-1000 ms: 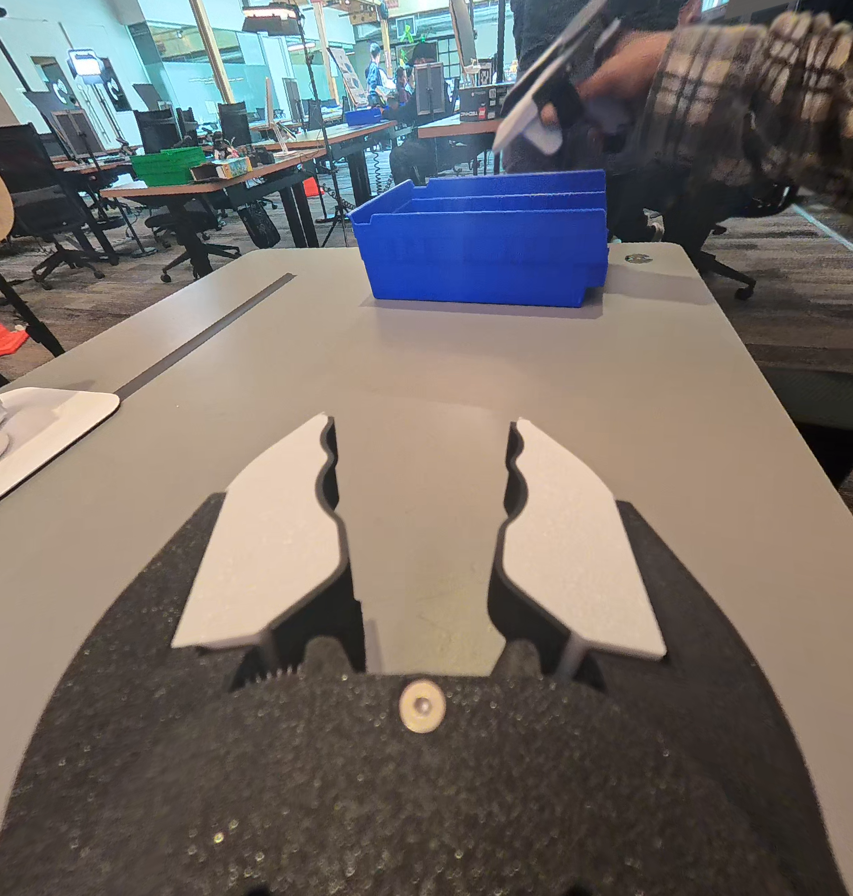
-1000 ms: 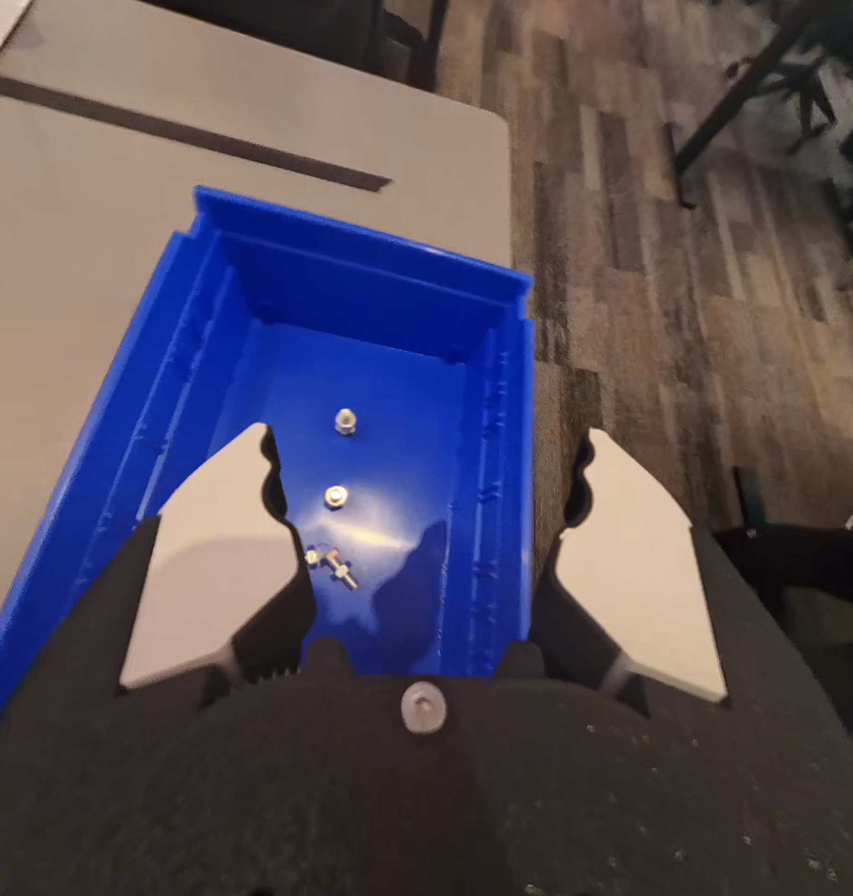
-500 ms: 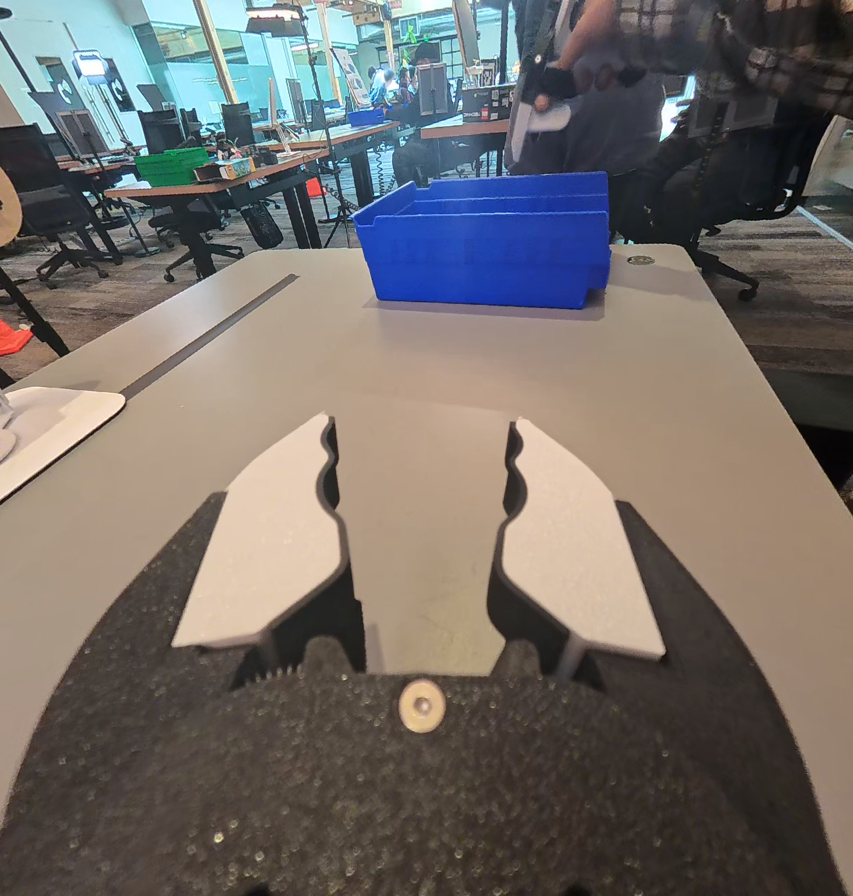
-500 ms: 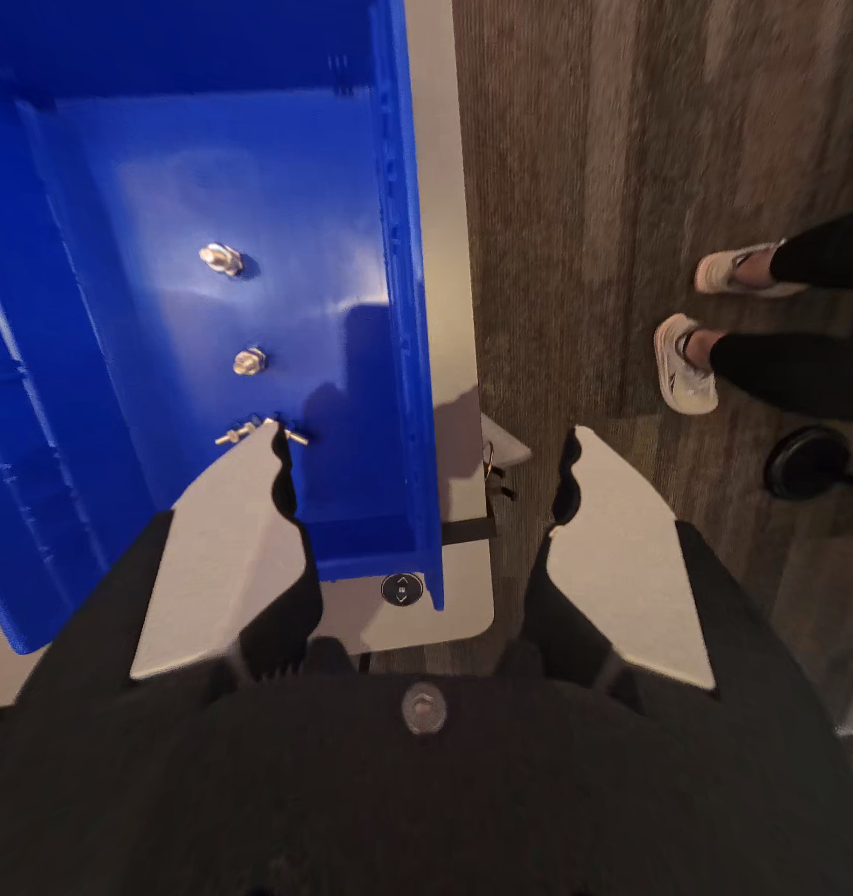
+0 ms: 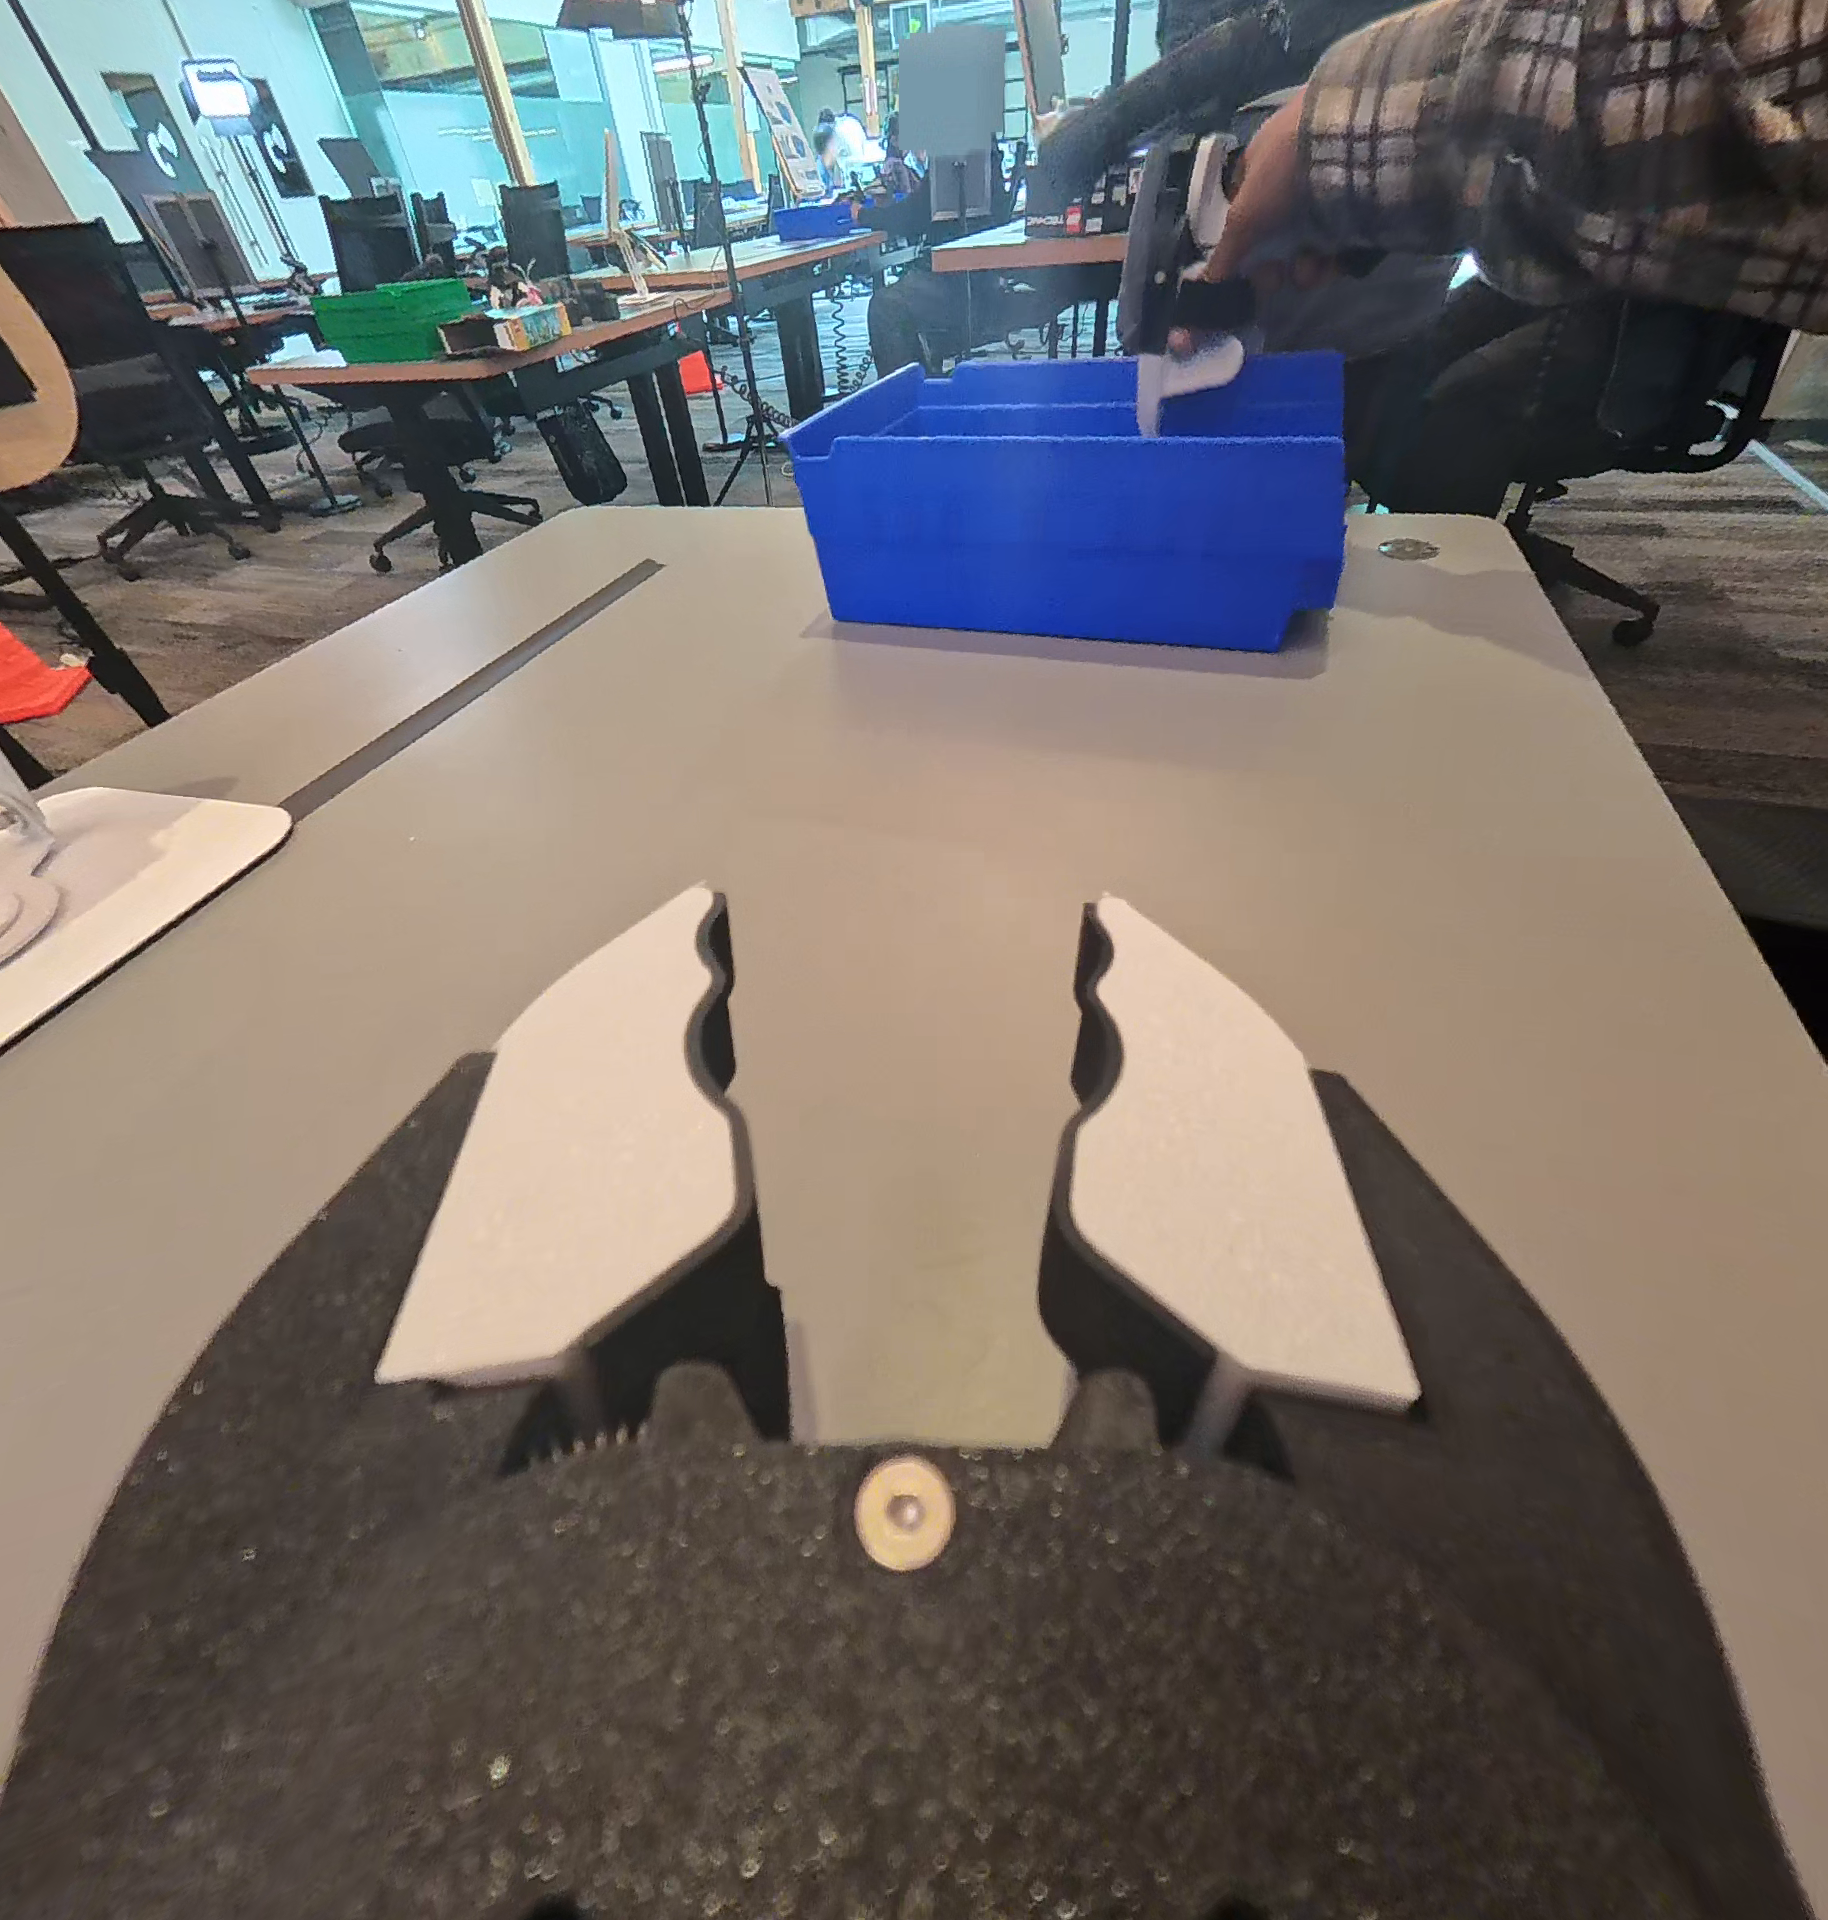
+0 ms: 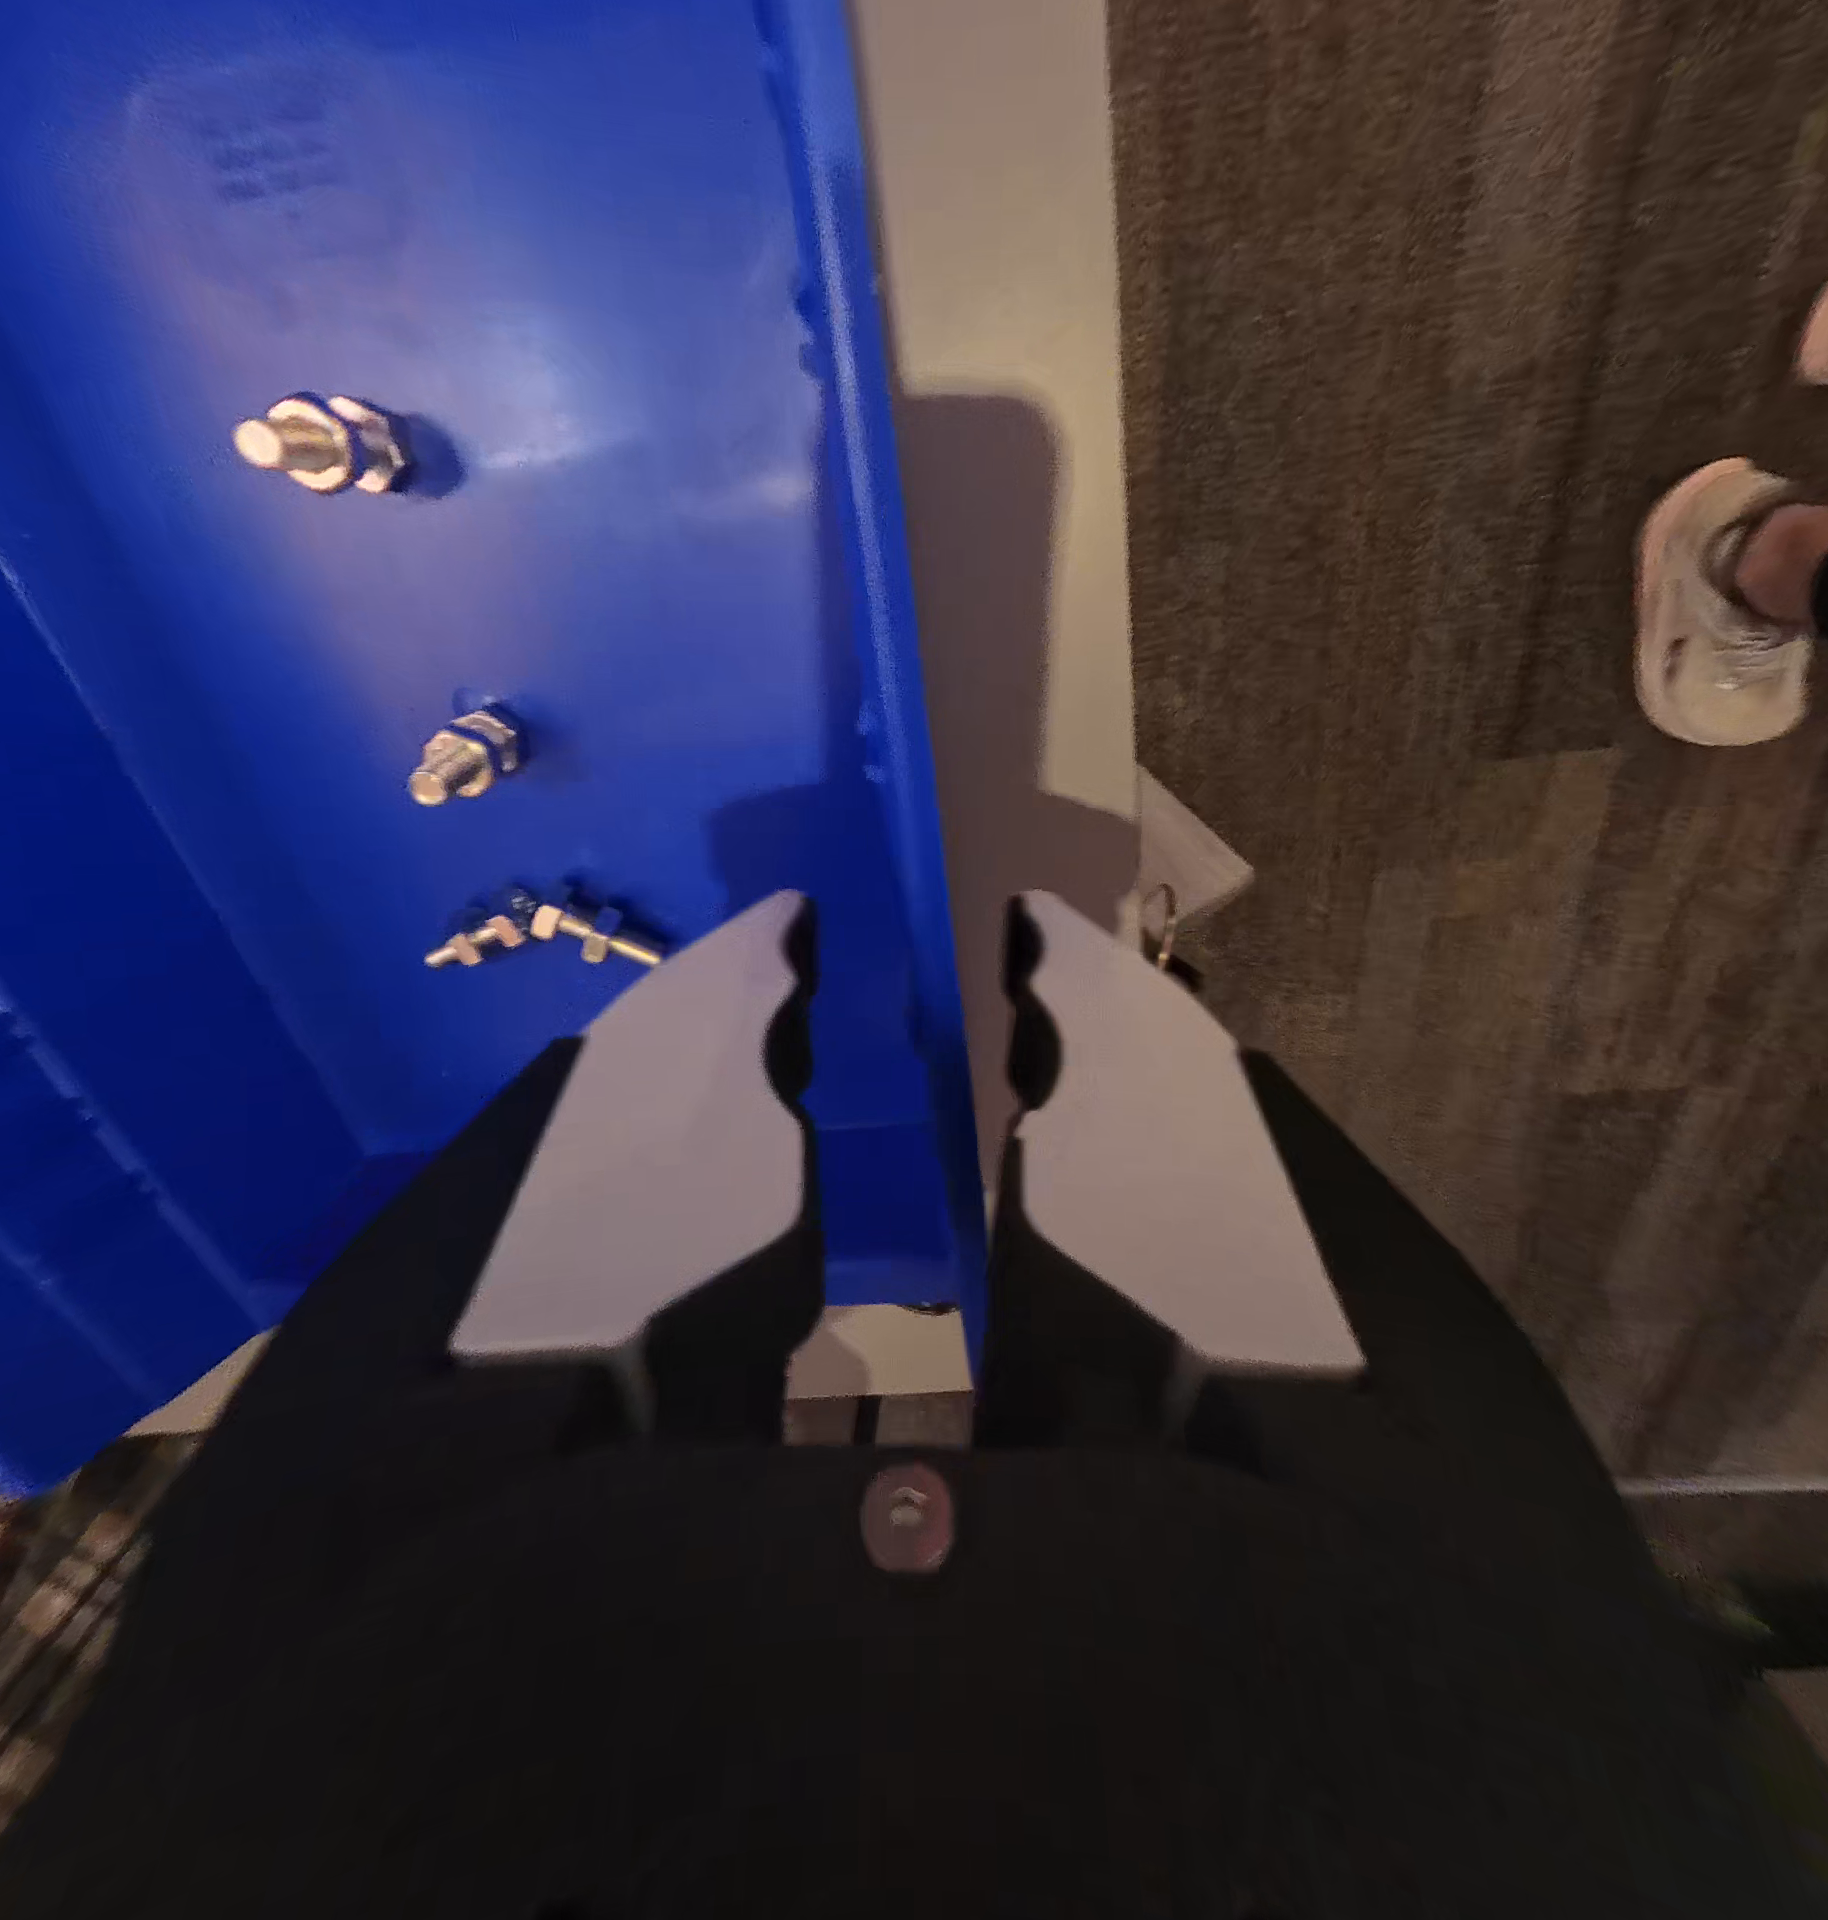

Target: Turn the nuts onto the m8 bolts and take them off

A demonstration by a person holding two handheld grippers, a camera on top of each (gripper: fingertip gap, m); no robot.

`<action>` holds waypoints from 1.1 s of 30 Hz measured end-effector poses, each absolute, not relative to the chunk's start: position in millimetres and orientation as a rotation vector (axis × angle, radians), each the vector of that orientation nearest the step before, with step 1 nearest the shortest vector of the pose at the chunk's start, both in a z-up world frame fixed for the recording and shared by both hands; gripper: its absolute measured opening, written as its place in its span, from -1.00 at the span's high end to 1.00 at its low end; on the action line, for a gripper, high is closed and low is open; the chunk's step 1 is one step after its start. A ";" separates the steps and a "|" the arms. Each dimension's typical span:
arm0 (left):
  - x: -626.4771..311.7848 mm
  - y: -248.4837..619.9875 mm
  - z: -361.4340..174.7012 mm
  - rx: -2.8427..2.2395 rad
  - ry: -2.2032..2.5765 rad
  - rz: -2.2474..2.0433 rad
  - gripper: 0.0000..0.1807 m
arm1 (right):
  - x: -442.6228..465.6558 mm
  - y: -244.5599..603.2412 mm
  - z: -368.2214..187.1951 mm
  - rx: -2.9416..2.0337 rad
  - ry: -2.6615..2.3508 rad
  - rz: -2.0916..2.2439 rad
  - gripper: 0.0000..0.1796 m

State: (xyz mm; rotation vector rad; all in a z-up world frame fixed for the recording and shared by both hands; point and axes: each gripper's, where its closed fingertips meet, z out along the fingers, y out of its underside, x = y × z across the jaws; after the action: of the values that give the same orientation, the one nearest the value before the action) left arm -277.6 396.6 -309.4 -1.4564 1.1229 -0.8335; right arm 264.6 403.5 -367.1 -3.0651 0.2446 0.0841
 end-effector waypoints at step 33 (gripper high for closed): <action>-376.3 336.8 -213.9 -1.527 0.821 -0.775 0.34 | 89.2 429.2 -369.6 -3.102 -0.047 0.289 0.93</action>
State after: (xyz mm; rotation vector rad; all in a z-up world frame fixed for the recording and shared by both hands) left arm -376.3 336.8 -213.9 -1.5272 0.8212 -0.7746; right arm 89.2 429.2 -369.6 -3.1021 -0.0468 0.2893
